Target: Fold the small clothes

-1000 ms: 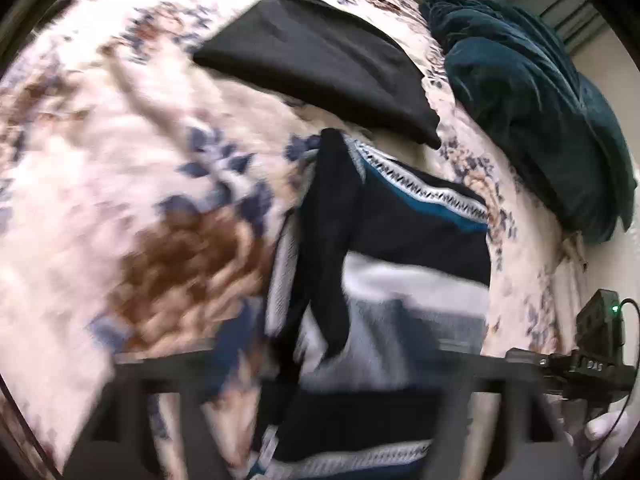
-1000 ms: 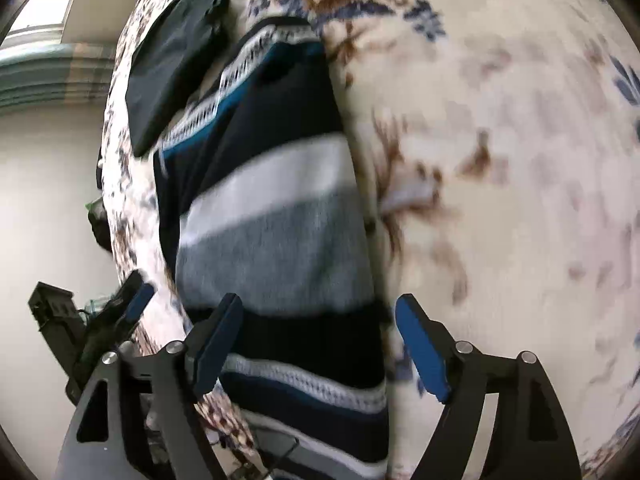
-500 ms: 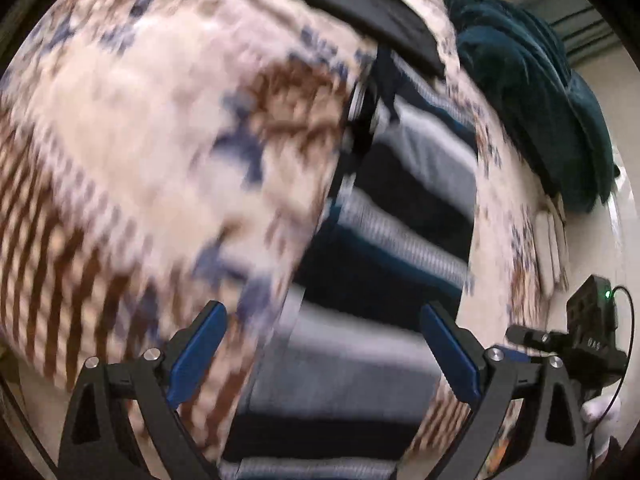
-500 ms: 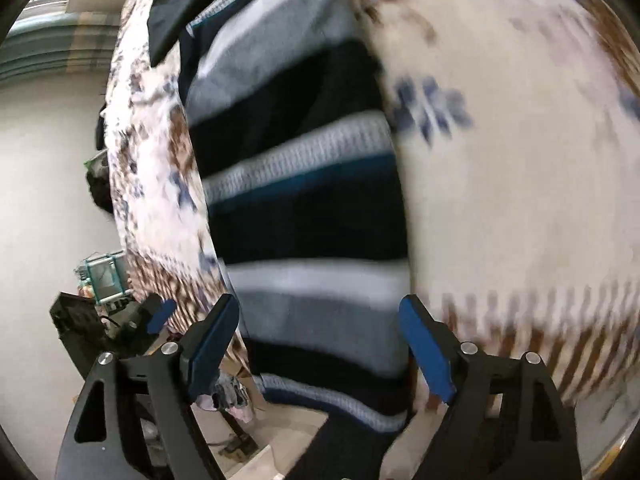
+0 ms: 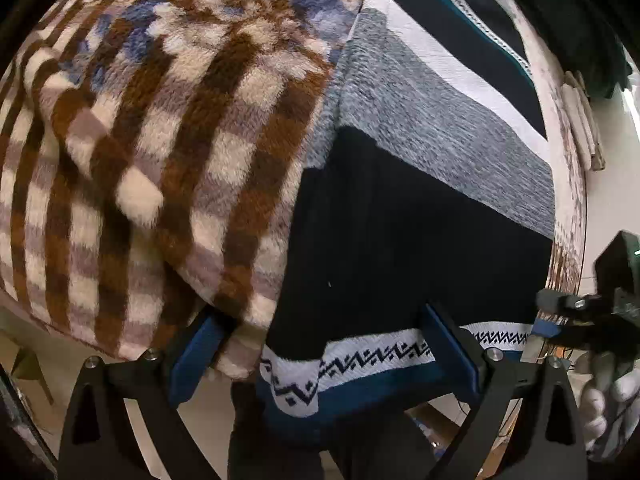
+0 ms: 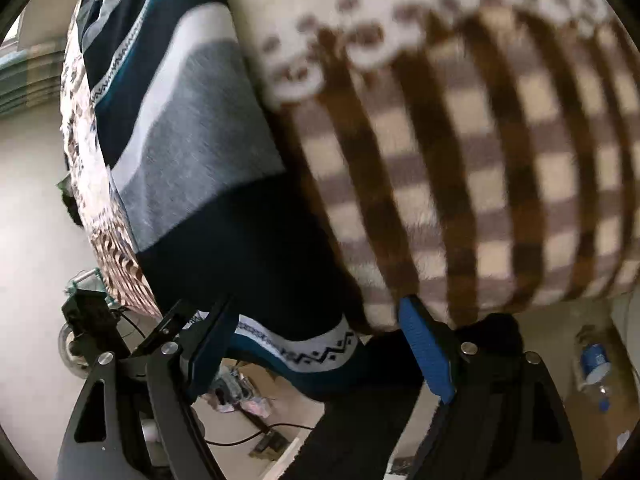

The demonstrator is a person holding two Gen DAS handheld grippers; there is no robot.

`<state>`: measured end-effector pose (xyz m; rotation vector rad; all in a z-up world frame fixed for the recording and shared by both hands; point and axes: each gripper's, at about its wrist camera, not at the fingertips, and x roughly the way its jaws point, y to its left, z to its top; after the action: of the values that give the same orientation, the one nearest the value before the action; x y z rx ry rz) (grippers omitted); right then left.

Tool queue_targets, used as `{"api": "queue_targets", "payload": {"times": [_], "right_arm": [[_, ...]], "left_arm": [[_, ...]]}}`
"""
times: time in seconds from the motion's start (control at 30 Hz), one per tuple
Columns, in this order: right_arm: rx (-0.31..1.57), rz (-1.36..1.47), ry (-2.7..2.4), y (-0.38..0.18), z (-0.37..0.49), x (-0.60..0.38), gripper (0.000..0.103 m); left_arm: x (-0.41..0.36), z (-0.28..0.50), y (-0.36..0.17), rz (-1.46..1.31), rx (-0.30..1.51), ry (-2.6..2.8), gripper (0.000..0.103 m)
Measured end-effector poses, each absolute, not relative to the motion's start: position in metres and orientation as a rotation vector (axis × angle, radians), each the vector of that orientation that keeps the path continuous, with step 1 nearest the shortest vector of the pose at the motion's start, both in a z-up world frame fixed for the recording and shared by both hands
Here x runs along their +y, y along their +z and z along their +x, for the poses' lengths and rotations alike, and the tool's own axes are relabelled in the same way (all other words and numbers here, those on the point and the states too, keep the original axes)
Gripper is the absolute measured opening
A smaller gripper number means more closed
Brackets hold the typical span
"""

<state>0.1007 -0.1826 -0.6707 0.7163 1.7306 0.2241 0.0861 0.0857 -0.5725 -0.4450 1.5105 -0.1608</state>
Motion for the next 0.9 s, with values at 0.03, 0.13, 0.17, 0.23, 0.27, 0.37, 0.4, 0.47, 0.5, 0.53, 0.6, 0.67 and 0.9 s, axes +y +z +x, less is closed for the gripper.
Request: {"api": "queue_targets", "payload": {"times": [0.03, 0.13, 0.17, 0.23, 0.27, 0.37, 0.4, 0.47, 0.5, 0.53, 0.6, 0.67, 0.9], "right_arm": [[1.728, 0.72, 0.236, -0.674, 0.099, -0.184, 0.084], [1.715, 0.73, 0.254, -0.681, 0.09, -0.183, 0.082], [1.705, 0.748, 0.264, -0.68, 0.089, -0.183, 0.072], [1.689, 0.749, 0.296, -0.677, 0.085, -0.176, 0.049], [1.692, 0.739, 0.305, -0.677, 0.085, -0.169, 0.043], [1.688, 0.739, 0.32, -0.671, 0.082, -0.164, 0.019], [1.683, 0.75, 0.325, -0.667, 0.083, -0.163, 0.017], [1.657, 0.792, 0.343, -0.655, 0.082, -0.165, 0.012], [1.641, 0.806, 0.354, -0.647, 0.082, -0.162, 0.012], [1.627, 0.812, 0.366, -0.639, 0.081, -0.161, 0.011], [1.599, 0.812, 0.389, -0.621, 0.083, -0.159, 0.011], [1.573, 0.828, 0.404, -0.6, 0.086, -0.158, 0.011], [1.404, 0.914, 0.416, -0.516, 0.133, -0.162, 0.01]], "left_arm": [[0.082, 0.084, -0.571, -0.436, 1.504, -0.167, 0.098], [0.072, 0.08, -0.567, -0.418, 1.485, -0.177, 0.097], [0.067, 0.08, -0.565, -0.407, 1.477, -0.178, 0.091], [0.059, 0.081, -0.561, -0.384, 1.459, -0.185, 0.074], [0.056, 0.08, -0.557, -0.371, 1.451, -0.18, 0.058], [0.063, 0.08, -0.552, -0.385, 1.431, -0.151, 0.028], [0.067, 0.079, -0.549, -0.401, 1.421, -0.139, 0.022], [0.078, 0.074, -0.541, -0.465, 1.396, -0.137, 0.012], [0.081, 0.072, -0.536, -0.477, 1.385, -0.137, 0.011], [0.083, 0.071, -0.528, -0.49, 1.366, -0.141, 0.01], [0.083, 0.069, -0.508, -0.501, 1.321, -0.165, 0.009], [0.084, 0.072, -0.489, -0.516, 1.278, -0.184, 0.009], [0.108, 0.117, -0.42, -0.613, 1.092, -0.259, 0.008]]}}
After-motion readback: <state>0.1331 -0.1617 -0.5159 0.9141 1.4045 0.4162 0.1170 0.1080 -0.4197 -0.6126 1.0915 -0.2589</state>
